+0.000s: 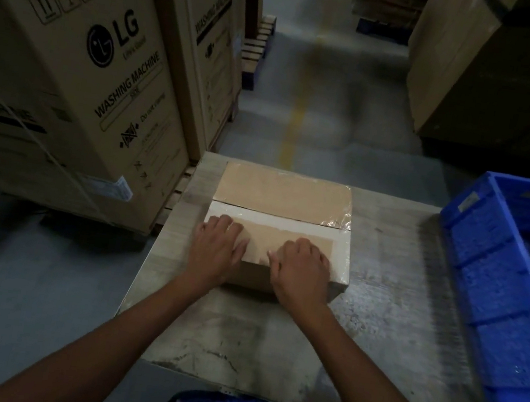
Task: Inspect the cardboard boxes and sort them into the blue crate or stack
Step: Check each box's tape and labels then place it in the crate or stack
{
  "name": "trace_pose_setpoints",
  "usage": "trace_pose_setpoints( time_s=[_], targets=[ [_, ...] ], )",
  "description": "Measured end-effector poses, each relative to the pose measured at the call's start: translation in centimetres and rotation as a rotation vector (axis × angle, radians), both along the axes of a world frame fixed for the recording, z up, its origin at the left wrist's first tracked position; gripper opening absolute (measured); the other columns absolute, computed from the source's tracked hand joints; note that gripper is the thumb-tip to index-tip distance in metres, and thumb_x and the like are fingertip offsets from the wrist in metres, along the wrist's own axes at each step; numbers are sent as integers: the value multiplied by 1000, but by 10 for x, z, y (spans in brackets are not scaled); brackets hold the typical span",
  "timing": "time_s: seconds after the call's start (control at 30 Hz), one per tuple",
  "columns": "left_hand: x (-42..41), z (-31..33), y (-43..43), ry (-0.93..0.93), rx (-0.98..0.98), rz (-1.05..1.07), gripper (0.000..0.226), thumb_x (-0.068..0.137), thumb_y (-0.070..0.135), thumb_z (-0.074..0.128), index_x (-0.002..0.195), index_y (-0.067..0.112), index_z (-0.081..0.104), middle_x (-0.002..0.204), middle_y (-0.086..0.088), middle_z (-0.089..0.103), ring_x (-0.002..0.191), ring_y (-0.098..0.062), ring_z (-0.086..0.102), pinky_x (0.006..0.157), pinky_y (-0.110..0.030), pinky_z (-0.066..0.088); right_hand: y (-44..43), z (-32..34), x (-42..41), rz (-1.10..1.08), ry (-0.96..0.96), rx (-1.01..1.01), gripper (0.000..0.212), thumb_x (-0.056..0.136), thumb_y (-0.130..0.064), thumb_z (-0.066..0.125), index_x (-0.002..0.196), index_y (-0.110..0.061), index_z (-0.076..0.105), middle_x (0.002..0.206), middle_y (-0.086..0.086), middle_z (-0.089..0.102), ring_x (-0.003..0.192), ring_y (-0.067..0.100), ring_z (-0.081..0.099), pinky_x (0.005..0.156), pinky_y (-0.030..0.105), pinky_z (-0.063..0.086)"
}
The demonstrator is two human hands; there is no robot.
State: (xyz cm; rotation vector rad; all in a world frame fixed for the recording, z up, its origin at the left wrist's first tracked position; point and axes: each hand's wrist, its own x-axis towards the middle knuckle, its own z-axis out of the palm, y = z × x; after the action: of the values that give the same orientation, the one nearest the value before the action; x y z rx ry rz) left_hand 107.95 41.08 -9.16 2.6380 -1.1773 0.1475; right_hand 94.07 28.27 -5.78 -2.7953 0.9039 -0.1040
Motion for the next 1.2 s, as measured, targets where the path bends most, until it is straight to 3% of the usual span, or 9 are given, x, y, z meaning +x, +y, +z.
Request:
trace_pose_setpoints(
  time_s=[0.1,0.23,0.37,0.47,0.67,0.87,1.0,1.13,1.2],
  targets=[
    [17,1,-11,89,81,-19,66,96,58,24,141,16,50,151,-15,43,140,-34,39,111,-50,33,-17,10,25,57,84,82,55,100,-53,43,141,-16,48,150,14,44,138,33,41,110,47,35],
    [20,-5,-18,159,228,-22,84,90,67,1,158,22,19,168,-7,6,155,-25,1,122,-52,3,-20,-13,36,156,220,135,83,97,-70,27,161,-18,14,169,13,4,156,32,0,124,56,4],
    [24,4,-19,120,250,-52,70,100,61,19,155,20,26,165,-11,19,152,-30,16,120,-54,16,-20,-7,43,134,215,101,78,95,-68,34,153,-15,32,163,18,23,150,37,20,118,59,19],
    [31,15,-27,27,208,-83,63,98,54,21,142,17,45,142,-14,47,129,-31,45,104,-46,38,-19,3,59,107,183,87,65,96,-61,37,139,-14,46,148,17,44,135,40,39,106,57,34],
    [33,6,-27,114,163,-91,58,102,50,31,146,14,43,155,-19,33,144,-35,28,119,-50,21,-20,-14,54,175,201,154,66,101,-58,28,157,-22,26,168,6,16,152,39,11,118,63,11],
    [48,8,-39,159,-17,-2,55,102,50,38,142,13,43,161,-15,27,151,-30,19,123,-46,17,-50,9,45,-12,97,252,52,99,-51,43,137,-18,55,147,3,49,141,25,39,119,60,17],
    [55,2,-42,198,121,8,74,101,59,29,157,12,21,167,-14,10,154,-28,7,125,-46,8,-56,-6,13,-8,149,213,56,105,-44,37,155,-20,33,167,0,21,155,21,12,122,62,5],
    [63,13,-53,51,128,8,65,95,62,27,135,14,46,142,-19,44,131,-34,41,111,-46,34,-72,12,27,-26,123,291,51,99,-49,48,140,-18,50,153,6,43,146,27,32,116,55,25],
    [68,16,-61,47,94,2,61,94,61,33,133,17,46,139,-16,45,128,-34,43,108,-45,35,-82,16,28,-83,121,248,61,99,-55,46,150,-21,40,164,12,25,153,30,17,120,54,16]
  ],
)
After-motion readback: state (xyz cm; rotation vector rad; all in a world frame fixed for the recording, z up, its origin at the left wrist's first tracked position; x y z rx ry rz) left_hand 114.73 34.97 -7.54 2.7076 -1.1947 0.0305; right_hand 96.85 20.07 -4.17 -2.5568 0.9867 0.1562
